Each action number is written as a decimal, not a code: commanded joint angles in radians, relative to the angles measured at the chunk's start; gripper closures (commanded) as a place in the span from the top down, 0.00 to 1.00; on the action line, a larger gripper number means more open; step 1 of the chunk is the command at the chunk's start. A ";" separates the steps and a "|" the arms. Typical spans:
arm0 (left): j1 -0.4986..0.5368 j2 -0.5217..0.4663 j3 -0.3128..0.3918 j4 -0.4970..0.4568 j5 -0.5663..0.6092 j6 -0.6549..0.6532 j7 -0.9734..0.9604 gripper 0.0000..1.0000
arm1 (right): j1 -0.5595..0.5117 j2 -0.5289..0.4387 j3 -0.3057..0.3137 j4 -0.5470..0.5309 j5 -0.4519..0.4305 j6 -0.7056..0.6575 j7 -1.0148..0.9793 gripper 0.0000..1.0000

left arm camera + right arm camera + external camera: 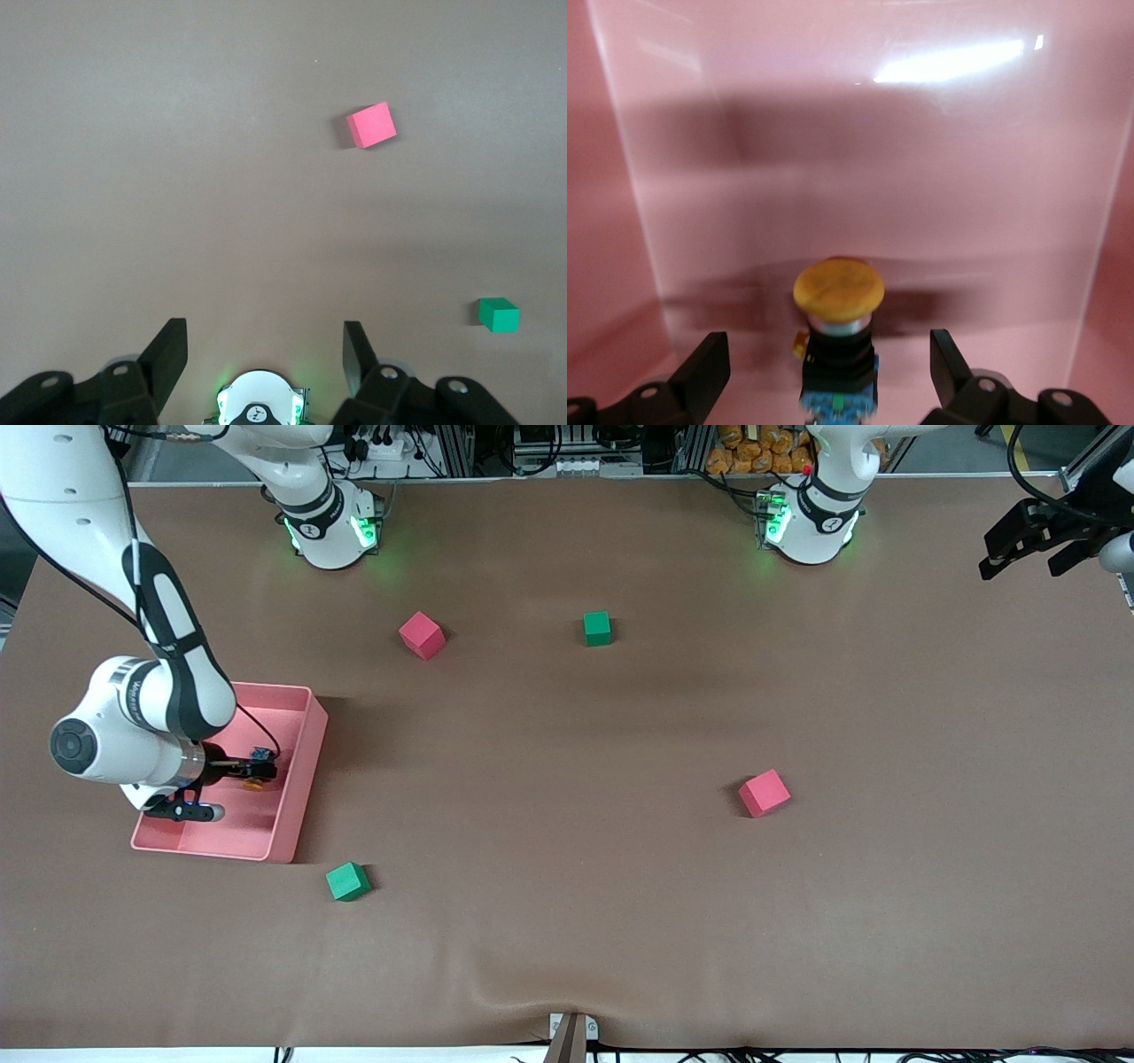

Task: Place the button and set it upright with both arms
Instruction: 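Grasp the yellow button with the right gripper and lift it out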

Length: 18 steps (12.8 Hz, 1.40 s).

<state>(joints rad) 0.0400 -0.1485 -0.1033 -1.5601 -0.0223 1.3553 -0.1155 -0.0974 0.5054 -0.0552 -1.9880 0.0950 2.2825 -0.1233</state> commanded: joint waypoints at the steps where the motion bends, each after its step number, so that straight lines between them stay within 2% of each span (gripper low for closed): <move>1: 0.003 0.001 -0.009 0.002 0.018 0.004 0.007 0.79 | -0.011 0.015 0.012 -0.011 0.011 0.046 -0.021 0.96; 3: 0.004 0.004 -0.007 0.008 0.019 0.010 0.007 0.79 | -0.015 0.031 0.012 -0.009 0.011 0.052 -0.022 0.77; 4: 0.006 0.004 -0.009 0.009 0.033 0.018 0.007 0.79 | -0.013 0.031 0.012 -0.009 0.011 0.052 -0.022 0.44; 5: 0.004 0.006 -0.009 0.008 0.041 0.019 0.005 0.79 | -0.013 0.031 0.014 -0.008 0.011 0.049 -0.022 0.15; 6: 0.004 0.015 -0.007 0.008 0.041 0.022 0.005 0.79 | -0.013 0.031 0.012 -0.002 0.011 0.043 -0.019 0.00; 8: 0.006 0.018 -0.007 0.008 0.041 0.053 0.003 0.79 | -0.015 0.028 0.012 0.015 0.011 0.023 -0.019 0.00; 10: 0.004 0.043 -0.006 0.008 0.042 0.087 -0.004 0.79 | -0.022 0.024 0.012 0.073 0.011 -0.068 -0.019 0.00; 12: -0.008 0.053 -0.010 0.012 0.091 0.110 -0.009 0.79 | -0.025 0.021 0.011 0.190 0.009 -0.237 -0.021 0.00; 15: -0.006 0.075 -0.012 0.012 0.101 0.117 -0.015 0.79 | -0.028 0.022 0.009 0.432 0.011 -0.563 -0.007 0.00; 18: -0.008 0.076 -0.012 0.011 0.093 0.127 -0.016 0.79 | 0.007 0.022 0.018 0.602 0.031 -0.734 0.077 0.00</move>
<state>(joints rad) 0.0359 -0.0730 -0.1103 -1.5597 0.0563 1.4758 -0.1185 -0.1028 0.5166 -0.0533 -1.4800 0.1051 1.6329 -0.1081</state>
